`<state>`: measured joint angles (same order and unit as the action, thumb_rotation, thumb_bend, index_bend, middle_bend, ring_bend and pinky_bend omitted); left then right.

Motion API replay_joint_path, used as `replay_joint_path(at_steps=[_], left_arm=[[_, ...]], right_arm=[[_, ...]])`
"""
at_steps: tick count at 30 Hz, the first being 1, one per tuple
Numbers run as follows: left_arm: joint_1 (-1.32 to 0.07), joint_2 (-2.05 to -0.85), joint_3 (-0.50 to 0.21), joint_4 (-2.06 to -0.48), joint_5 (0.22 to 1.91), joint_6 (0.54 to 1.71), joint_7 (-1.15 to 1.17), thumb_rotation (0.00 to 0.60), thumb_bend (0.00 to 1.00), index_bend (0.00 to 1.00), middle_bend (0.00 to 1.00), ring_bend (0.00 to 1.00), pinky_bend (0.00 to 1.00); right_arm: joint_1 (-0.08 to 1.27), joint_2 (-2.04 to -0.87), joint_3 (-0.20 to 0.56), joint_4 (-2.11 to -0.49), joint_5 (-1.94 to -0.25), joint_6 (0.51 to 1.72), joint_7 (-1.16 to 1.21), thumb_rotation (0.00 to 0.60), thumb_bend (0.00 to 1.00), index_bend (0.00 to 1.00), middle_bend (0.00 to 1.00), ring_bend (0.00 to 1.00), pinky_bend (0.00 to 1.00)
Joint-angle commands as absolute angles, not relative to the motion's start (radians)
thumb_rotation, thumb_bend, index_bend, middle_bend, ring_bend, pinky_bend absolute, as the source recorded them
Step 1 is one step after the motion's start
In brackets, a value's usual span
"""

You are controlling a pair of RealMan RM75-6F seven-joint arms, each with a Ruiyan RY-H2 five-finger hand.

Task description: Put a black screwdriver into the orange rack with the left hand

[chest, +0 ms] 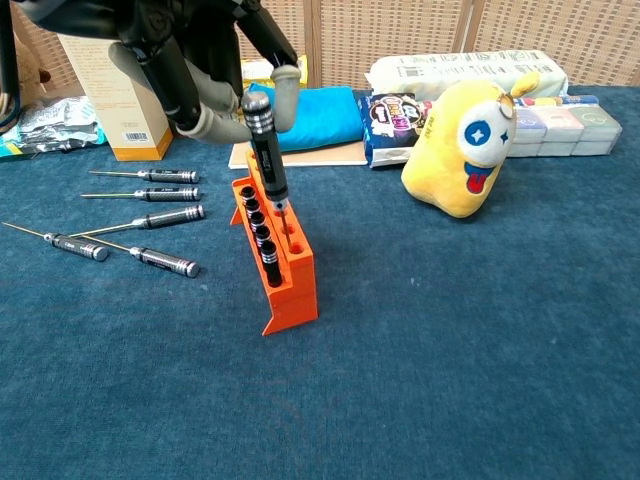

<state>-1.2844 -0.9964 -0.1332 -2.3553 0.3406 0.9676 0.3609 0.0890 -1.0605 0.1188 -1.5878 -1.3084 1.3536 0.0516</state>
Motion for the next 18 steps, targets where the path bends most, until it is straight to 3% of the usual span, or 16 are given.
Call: replay_joint_path(at_steps=[1,9,18], left_arm=[[-1.287,-1.009,-0.130,-2.353,0.338,0.978,0.371,0.600,0.44,0.51,1.00,1.00,1.00],[-1.291,-1.065,-0.101,-2.338,0.340,1.036,0.427,0.600,0.44,0.51,1.00,1.00,1.00],[-1.278,-1.064,-0.117,-2.353,0.343,1.054,0.431,0.600,0.44,0.51,1.00,1.00,1.00]], right_arm=[[0.089,-1.060,0.119,-1.588,-1.308,1.353,0.053,0.600,0.00,0.00,0.03,0.05,0.08],[0.089,-1.056,0.119,-1.589,-1.304,1.347,0.061,0.600,0.00,0.00,0.03,0.05,0.08],[0.089,-1.054,0.120,-1.589,-1.304,1.346,0.066,0.600,0.00,0.00,0.03,0.06,0.08]])
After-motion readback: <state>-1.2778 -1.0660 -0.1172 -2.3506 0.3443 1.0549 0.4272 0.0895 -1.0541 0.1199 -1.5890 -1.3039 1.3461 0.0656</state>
